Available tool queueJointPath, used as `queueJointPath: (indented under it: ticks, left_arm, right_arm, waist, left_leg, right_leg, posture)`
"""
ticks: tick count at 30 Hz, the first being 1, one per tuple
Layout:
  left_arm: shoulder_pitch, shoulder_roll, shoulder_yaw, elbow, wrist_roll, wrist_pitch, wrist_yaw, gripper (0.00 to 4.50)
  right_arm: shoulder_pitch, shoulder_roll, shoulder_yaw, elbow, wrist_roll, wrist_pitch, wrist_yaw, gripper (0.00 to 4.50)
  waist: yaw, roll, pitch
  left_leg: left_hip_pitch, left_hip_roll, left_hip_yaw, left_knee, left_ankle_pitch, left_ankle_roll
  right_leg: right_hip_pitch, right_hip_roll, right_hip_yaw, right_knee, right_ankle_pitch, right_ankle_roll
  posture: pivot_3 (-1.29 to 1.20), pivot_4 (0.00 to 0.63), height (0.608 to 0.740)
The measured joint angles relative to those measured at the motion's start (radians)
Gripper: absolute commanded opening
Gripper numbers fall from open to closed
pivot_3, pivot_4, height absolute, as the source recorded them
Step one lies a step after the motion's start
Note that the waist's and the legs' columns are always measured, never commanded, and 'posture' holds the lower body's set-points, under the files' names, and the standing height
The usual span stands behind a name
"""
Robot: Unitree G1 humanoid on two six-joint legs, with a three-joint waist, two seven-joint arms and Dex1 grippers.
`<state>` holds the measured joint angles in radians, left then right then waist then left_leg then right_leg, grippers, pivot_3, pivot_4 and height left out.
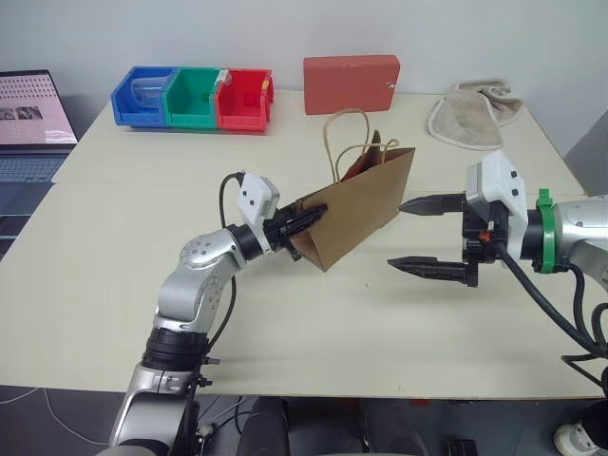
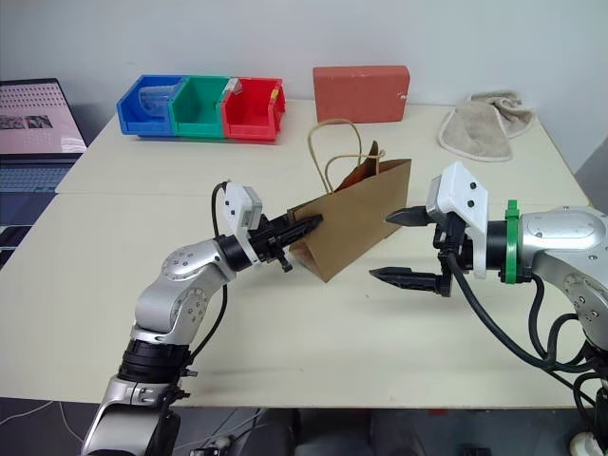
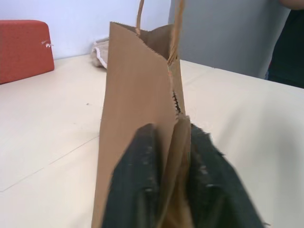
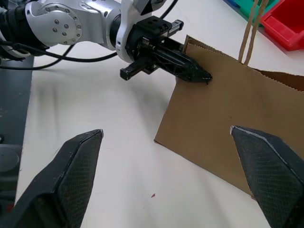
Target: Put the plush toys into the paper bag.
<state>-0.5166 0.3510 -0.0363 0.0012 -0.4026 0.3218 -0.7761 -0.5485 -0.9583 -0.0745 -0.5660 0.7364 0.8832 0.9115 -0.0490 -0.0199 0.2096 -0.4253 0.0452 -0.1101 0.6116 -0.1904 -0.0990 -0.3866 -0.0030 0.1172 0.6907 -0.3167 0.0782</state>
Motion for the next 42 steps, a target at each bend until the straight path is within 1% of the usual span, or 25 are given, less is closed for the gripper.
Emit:
queueJointPath:
  ticks: [3, 6, 7, 9, 12, 15, 17, 20, 23, 27, 30, 37, 39, 40, 42]
  left_arm:
    - [-0.017, 0.0, 0.0, 0.028, 0.008, -0.014, -0.012, 0.02]
    - [-0.073, 0.009, 0.005, 0.107, 0.014, -0.041, -0.044, 0.02]
    - [-0.09, 0.016, 0.005, 0.125, 0.01, -0.043, -0.067, 0.02]
    - [-0.119, 0.045, 0.001, 0.158, -0.01, -0.037, -0.166, 0.02]
    - [-0.156, 0.09, -0.01, 0.196, -0.049, -0.007, -0.329, 0.02]
    - [-0.231, 0.119, -0.035, 0.249, -0.081, 0.026, -0.498, 0.02]
    - [-0.269, 0.124, -0.045, 0.269, -0.087, 0.036, -0.566, 0.02]
    - [-0.309, 0.12, -0.086, 0.35, -0.051, -0.021, -0.655, 0.02]
    - [-0.322, 0.087, -0.116, 0.455, 0.005, -0.108, -0.684, 0.02]
    - [-0.353, 0.067, -0.118, 0.542, 0.063, -0.204, -0.675, 0.02]
    - [-0.352, 0.074, -0.114, 0.537, 0.072, -0.203, -0.675, 0.66]
    - [-0.234, 0.188, -0.076, 0.334, 0.06, -0.082, -0.639, 2.94]
    - [-0.184, 0.249, -0.045, 0.239, 0.048, -0.035, -0.611, 3.61]
    - [-0.15, 0.294, -0.028, 0.187, 0.048, -0.013, -0.597, 3.89]
    - [-0.087, 0.384, 0.018, 0.101, 0.049, 0.026, -0.568, 3.89]
  right_arm:
    - [0.034, 0.0, -0.001, -0.006, -0.019, -0.023, -0.015, 4.5]
    - [0.084, 0.024, -0.044, -0.031, -0.049, -0.068, -0.06, 4.5]
    - [0.108, 0.026, -0.063, -0.041, -0.059, -0.087, -0.072, 4.5]
    - [0.182, 0.008, -0.116, -0.069, -0.086, -0.113, -0.081, 4.5]
    - [0.284, -0.043, -0.234, -0.104, -0.064, -0.085, -0.061, 4.5]
    - [0.367, -0.083, -0.409, -0.145, 0.011, -0.009, -0.04, 4.5]
    - [0.411, -0.094, -0.489, -0.17, 0.043, 0.026, -0.037, 4.5]
    - [0.507, -0.096, -0.599, -0.206, 0.064, 0.073, -0.033, 4.5]
    - [0.552, -0.096, -0.649, -0.224, 0.069, 0.09, -0.04, 4.5]
    - [0.565, -0.096, -0.649, -0.244, 0.078, 0.089, -0.049, 4.5]
    - [0.562, -0.11, -0.642, -0.237, 0.076, 0.082, -0.05, 4.5]
    - [0.518, -0.156, -0.586, -0.147, 0.061, 0.023, -0.027, 4.5]
    - [0.498, -0.18, -0.564, -0.103, 0.047, -0.007, 0.002, 4.5]
    - [0.492, -0.201, -0.559, -0.074, 0.031, -0.028, 0.024, 4.5]
    - [0.487, -0.242, -0.553, 0.001, -0.004, -0.074, 0.075, 4.5]
  waist:
    - [0.001, 0.0, 0.0]
    - [0.002, 0.0, 0.0]
    - [0.003, 0.0, 0.0]
    - [0.003, 0.0, 0.0]
    - [0.006, 0.0, 0.0]
    - [0.013, 0.0, 0.0]
    - [0.015, 0.0, 0.0]
    - [0.016, 0.0, 0.0]
    - [0.014, 0.0, 0.0]
    - [0.016, 0.0, 0.0]
    - [0.015, 0.0, 0.0]
    - [0.004, 0.0, 0.0]
    - [-0.001, 0.0, 0.0]
    - [-0.006, 0.0, 0.0]
    - [-0.009, 0.0, 0.0]
  left_leg:
    - [0.0, 0.0, 0.0, 0.0, 0.0, 0.0]
    - [0.0, 0.0, 0.0, 0.0, 0.0, 0.0]
    - [0.0, 0.0, -0.001, 0.0, 0.0, 0.0]
    - [0.0, -0.001, -0.001, 0.0, 0.0, 0.0]
    - [0.0, -0.001, -0.001, -0.001, 0.0, 0.0]
    - [0.0, -0.001, -0.001, 0.0, 0.0, 0.0]
    - [0.0, -0.001, -0.001, 0.0, 0.0, 0.0]
    - [0.002, -0.001, -0.001, 0.0, 0.0, 0.0]
    - [0.002, -0.001, -0.001, 0.001, 0.0, 0.0]
    - [0.003, -0.001, -0.001, 0.001, 0.001, 0.001]
    - [0.005, -0.001, 0.0, 0.001, 0.001, 0.001]
    - [0.007, 0.0, 0.0, 0.001, 0.0, 0.001]
    - [0.007, 0.0, 0.0, 0.0, 0.0, 0.001]
    - [0.007, 0.001, 0.001, 0.0, 0.0, 0.001]
    - [0.008, 0.001, 0.001, -0.001, 0.0, 0.001]
  right_leg:
    - [0.0, 0.0, 0.0, 0.0, 0.0, 0.0]
    - [0.0, 0.0, 0.0, 0.001, 0.0, 0.0]
    - [0.0, 0.0, 0.0, 0.001, 0.0, 0.0]
    - [0.0, 0.0, 0.0, 0.001, 0.0, 0.0]
    - [0.0, 0.0, -0.001, 0.001, 0.0, 0.0]
    - [0.001, 0.0, -0.002, 0.001, 0.0, 0.0]
    - [0.002, 0.0, -0.001, 0.001, 0.0, 0.0]
    - [0.003, 0.0, -0.001, 0.001, 0.0, 0.0]
    - [0.003, 0.0, -0.001, 0.001, 0.0, 0.0]
    - [0.005, 0.0, 0.0, 0.0, 0.0, 0.0]
    - [0.008, 0.0, 0.0, -0.002, 0.0, 0.0]
    - [0.008, 0.001, 0.001, -0.001, 0.0, 0.0]
    - [0.008, 0.0, 0.001, -0.001, 0.0, 0.0]
    - [0.007, 0.0, 0.001, -0.001, 0.0, 0.0]
    - [0.008, 0.0, 0.001, -0.001, 0.0, 0.0]
  posture:
    - [0.0, 0.15, 0.74]
    - [0.0, 0.15, 0.74]
    - [0.0, 0.15, 0.74]
    - [0.0, 0.15, 0.74]
    - [0.0, 0.15, 0.74]
    - [0.0, 0.15, 0.74]
    - [0.0, 0.15, 0.74]
    - [0.0, 0.15, 0.74]
    - [0.0, 0.15, 0.74]
    - [0.0, 0.15, 0.74]
    - [0.0, 0.15, 0.74]
    - [0.0, 0.15, 0.74]
    - [0.0, 0.15, 0.74]
    - [0.0, 0.15, 0.74]
    - [0.0, 0.15, 0.74]
